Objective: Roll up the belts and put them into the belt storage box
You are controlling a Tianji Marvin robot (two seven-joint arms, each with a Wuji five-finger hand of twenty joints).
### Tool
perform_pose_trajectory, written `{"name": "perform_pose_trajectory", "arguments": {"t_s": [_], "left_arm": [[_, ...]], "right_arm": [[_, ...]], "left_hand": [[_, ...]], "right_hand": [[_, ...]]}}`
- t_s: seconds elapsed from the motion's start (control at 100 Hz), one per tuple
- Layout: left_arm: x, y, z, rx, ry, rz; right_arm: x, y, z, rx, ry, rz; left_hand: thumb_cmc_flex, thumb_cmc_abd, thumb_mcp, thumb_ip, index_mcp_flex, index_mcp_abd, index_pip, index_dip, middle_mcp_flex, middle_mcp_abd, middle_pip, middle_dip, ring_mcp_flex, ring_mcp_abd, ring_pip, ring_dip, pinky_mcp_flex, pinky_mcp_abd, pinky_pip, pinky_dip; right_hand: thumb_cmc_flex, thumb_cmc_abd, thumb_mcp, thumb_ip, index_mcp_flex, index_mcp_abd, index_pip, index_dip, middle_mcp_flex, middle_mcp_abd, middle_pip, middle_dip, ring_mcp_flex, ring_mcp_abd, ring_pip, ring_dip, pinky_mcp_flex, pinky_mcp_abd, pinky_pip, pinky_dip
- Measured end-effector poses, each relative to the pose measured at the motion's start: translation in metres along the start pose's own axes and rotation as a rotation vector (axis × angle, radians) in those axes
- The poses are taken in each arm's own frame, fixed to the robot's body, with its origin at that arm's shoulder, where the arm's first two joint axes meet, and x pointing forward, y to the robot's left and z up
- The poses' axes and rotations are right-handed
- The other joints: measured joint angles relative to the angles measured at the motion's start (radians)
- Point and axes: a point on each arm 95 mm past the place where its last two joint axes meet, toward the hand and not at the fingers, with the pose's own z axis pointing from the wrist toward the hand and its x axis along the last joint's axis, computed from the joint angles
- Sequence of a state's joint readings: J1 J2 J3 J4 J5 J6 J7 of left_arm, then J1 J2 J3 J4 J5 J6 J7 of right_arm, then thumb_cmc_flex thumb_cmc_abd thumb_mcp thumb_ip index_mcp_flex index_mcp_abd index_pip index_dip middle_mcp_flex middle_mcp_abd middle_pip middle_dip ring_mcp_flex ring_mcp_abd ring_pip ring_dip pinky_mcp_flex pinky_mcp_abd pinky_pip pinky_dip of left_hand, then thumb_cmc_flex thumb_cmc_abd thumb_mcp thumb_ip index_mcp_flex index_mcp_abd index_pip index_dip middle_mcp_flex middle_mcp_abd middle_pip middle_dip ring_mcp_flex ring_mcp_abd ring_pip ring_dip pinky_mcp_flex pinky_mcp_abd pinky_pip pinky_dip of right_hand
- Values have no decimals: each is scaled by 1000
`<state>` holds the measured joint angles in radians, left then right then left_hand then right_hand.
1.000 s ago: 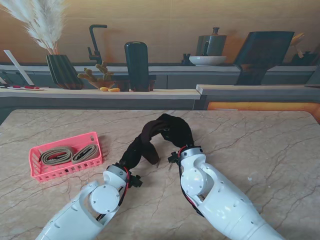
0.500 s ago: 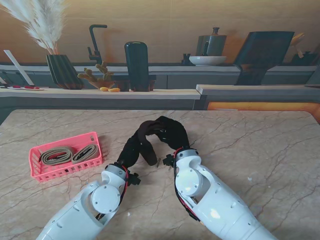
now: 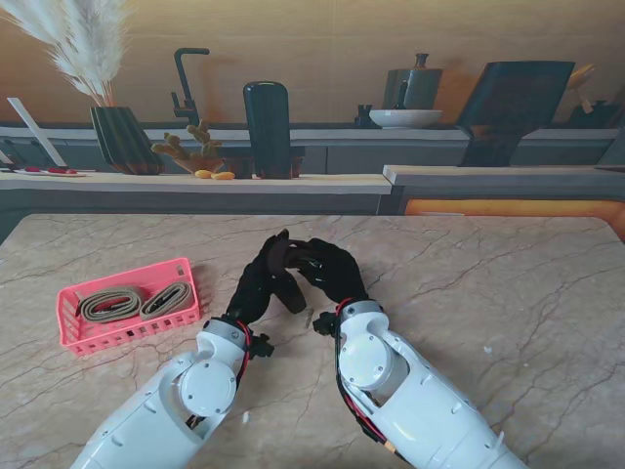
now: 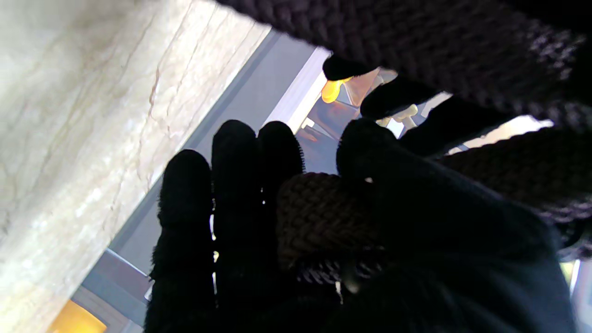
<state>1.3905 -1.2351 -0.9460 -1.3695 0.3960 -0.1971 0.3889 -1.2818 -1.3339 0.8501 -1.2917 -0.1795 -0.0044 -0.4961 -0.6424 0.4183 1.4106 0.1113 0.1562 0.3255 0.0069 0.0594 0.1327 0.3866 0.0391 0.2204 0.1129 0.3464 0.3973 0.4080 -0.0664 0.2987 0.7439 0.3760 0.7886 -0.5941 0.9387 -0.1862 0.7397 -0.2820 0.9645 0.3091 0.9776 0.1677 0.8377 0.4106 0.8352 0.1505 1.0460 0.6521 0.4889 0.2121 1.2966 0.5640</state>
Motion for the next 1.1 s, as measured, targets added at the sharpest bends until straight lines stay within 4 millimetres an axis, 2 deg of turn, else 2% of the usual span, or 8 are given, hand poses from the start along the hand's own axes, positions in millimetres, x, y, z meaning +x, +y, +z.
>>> {"name": "perform_pose_trajectory", "arguments": {"t_s": [0.26,0.4,0.5,0.63,0.8,0.86,0.89,1.1], "left_arm": [[0,4,1,-39,13,-28],[0,5,1,-67,23,-93],[1,6,0,-77,43,-150],[1,8,-2,-77,82,-164],[1,10,-3,-100,97,-242],[1,10,-4,-124,99,-265],[0,11,-4,-136,99,-270],[-3,9,-4,-229,81,-399]], "right_arm": [[6,-9,-5,108,-38,111],[5,-11,-8,169,-55,164],[5,-11,-9,218,-55,174],[6,-11,-10,271,-76,220],[5,-9,-13,372,-134,325],[3,-7,-13,400,-139,326],[2,-6,-14,410,-143,325],[-6,-4,-19,462,-200,374]], "left_hand": [[0,0,0,0,0,-64,0,4,0,-45,0,23,0,-14,-22,-3,0,-4,-32,-14],[-19,-8,0,0,-3,-88,0,59,1,-81,0,33,0,-55,-38,-11,0,-32,-51,-22],[-19,-8,1,1,-3,-114,0,146,6,-113,37,36,21,-88,-59,-12,17,-54,-69,-22],[-19,-9,1,1,-4,-208,90,234,34,-157,122,37,56,-117,-63,-12,48,-65,-78,-10],[-19,-9,1,1,1,-343,365,290,105,-213,222,37,100,-137,-82,-12,74,-66,-101,3],[-19,-9,1,1,37,-377,443,306,125,-226,229,37,114,-137,-87,-13,84,-66,-106,4],[-19,-9,1,1,73,-391,481,324,140,-232,229,37,127,-138,-90,-14,91,-65,-111,6],[-7,-8,8,3,300,-405,614,429,250,-233,219,47,186,-143,-113,-29,113,-54,-137,12]], "right_hand": [[0,0,0,0,3,12,0,0,6,7,1,12,15,4,2,13,1,1,2,6],[0,2,1,0,5,34,0,18,6,18,2,44,15,12,2,36,1,5,2,27],[0,12,0,0,17,56,0,24,6,19,2,53,15,16,3,44,-1,13,3,39],[0,13,-1,0,37,66,-2,24,6,19,2,63,15,16,3,52,-1,13,3,50],[0,13,10,1,39,96,-2,36,6,21,2,89,15,21,5,76,-11,15,3,84],[0,13,12,3,40,110,1,40,6,24,2,109,15,23,16,89,-11,16,3,101],[0,13,12,22,41,115,-1,45,6,26,4,116,15,25,25,96,-11,16,3,112],[1,-2,14,44,77,128,-43,49,6,32,28,148,15,32,50,120,-12,27,3,149]]}}
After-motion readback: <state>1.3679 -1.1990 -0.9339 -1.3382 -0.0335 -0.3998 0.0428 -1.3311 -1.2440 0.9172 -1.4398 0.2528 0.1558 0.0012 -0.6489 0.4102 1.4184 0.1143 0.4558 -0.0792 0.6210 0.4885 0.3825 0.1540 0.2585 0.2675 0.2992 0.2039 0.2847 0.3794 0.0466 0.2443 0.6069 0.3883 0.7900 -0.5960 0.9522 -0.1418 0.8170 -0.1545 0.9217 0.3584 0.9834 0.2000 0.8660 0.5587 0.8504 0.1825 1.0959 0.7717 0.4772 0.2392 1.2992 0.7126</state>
